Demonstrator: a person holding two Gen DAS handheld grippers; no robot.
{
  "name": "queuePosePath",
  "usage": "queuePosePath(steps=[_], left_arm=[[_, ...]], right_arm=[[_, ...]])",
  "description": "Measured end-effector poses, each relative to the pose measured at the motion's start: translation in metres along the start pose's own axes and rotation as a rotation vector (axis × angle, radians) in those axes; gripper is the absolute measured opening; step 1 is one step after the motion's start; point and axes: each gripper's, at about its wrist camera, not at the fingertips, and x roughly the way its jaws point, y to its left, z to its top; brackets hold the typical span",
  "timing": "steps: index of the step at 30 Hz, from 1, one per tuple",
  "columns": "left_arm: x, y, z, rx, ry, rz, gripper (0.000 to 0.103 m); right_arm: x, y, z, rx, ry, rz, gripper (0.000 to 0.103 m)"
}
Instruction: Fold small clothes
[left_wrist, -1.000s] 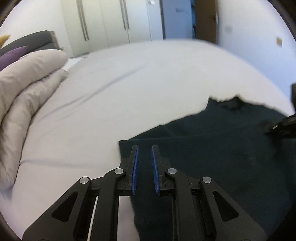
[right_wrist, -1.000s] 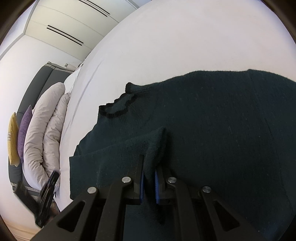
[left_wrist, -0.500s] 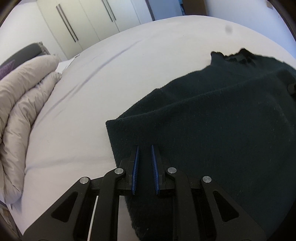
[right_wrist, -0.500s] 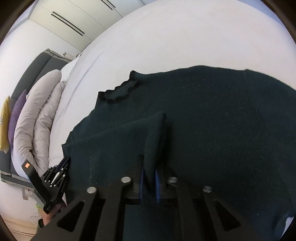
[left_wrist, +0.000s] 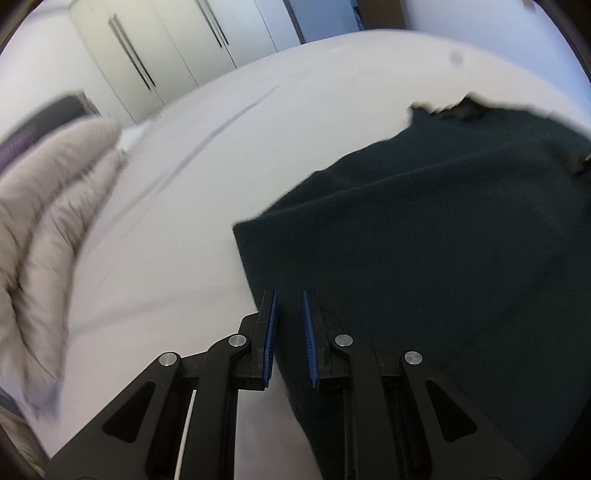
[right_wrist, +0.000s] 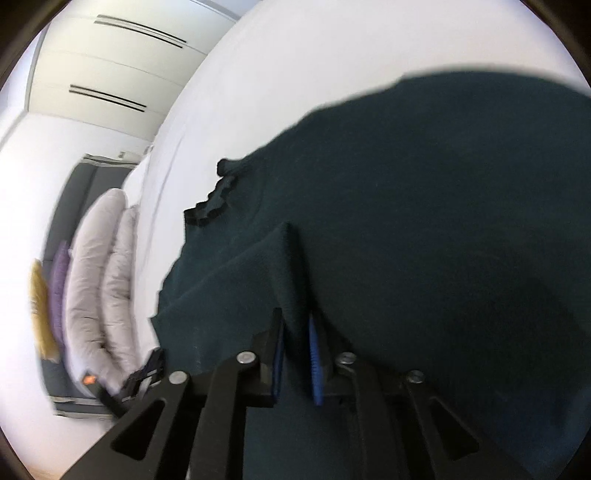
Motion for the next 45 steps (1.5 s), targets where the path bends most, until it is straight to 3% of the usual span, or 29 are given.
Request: queuePosePath(steps=[1, 3, 7, 10, 12, 15, 17, 19, 20, 25, 29, 31, 33, 34, 36, 38, 41, 42, 45], left_arm=[[-0.017, -0.001, -0.008, -0.042, 0.005, -0.072, 0.014], [-0.052, -0.005, -0.023, -0.113, -0.013, -0.234, 0.014], [-0.081, -0.035, -0.055, -0.13, -0.064, -0.311, 0.014], [-0.052, -0.042, -0.086, -0.136, 0.018, -0.235, 0.014], [-0.053, -0.026, -0.096, -0.188, -0.02, -0.241, 0.014], [-0.057, -0.001, -0.104, -0.232, 0.01, -0.181, 0.014], [-0.057, 0.015, -0.115, -0.271, 0.025, -0.22, 0.014], [-0.064, 0.023, -0.123, -0.258, 0.032, -0.157, 0.016], [-0.068, 0.019, -0.125, -0.258, 0.027, -0.164, 0.016], [-0.089, 0.011, -0.107, -0.243, -0.028, -0.084, 0.016], [-0.077, -0.012, -0.078, -0.205, -0.029, -0.111, 0.016], [-0.062, -0.025, -0.075, -0.169, -0.011, -0.098, 0.016], [-0.046, -0.03, -0.08, -0.165, 0.012, -0.092, 0.016], [-0.044, -0.027, -0.082, -0.182, -0.008, -0.104, 0.016], [-0.047, -0.022, -0.084, -0.21, -0.016, -0.113, 0.016], [-0.042, -0.019, -0.082, -0.227, -0.014, -0.131, 0.016], [-0.044, -0.019, -0.082, -0.234, -0.012, -0.133, 0.016], [-0.043, -0.018, -0.082, -0.234, -0.01, -0.131, 0.016], [-0.047, -0.019, -0.078, -0.239, 0.003, -0.112, 0.016]], right_arm=[[-0.01, 0.004, -0.005, -0.02, -0.032, -0.038, 0.028], [-0.025, 0.011, -0.013, -0.035, -0.081, -0.047, 0.032], [-0.035, 0.027, -0.043, -0.091, -0.097, 0.042, 0.032], [-0.03, 0.034, -0.063, -0.122, -0.07, 0.07, 0.032], [-0.033, 0.032, -0.075, -0.132, -0.065, 0.052, 0.032], [-0.048, 0.016, -0.087, -0.123, -0.084, 0.047, 0.035], [-0.057, -0.002, -0.089, -0.072, -0.103, 0.034, 0.039], [-0.071, -0.018, -0.09, -0.024, -0.129, 0.033, 0.039], [-0.074, -0.018, -0.089, -0.031, -0.135, 0.041, 0.039], [-0.065, 0.036, -0.076, -0.175, -0.12, 0.124, 0.039], [-0.032, 0.071, -0.054, -0.203, -0.097, 0.227, 0.04], [-0.004, 0.072, -0.038, -0.17, -0.072, 0.258, 0.057], [0.016, 0.054, -0.028, -0.104, -0.071, 0.163, 0.057], [0.024, 0.038, -0.026, -0.062, -0.061, 0.141, 0.041], [0.016, 0.008, -0.03, -0.003, -0.076, 0.226, 0.027], [-0.001, -0.014, -0.037, 0.036, -0.1, 0.269, 0.027], [-0.048, -0.056, -0.052, 0.103, -0.201, 0.198, 0.036], [-0.07, -0.071, -0.058, 0.132, -0.245, 0.198, 0.048], [-0.149, -0.129, -0.093, 0.268, -0.436, 0.206, 0.062]])
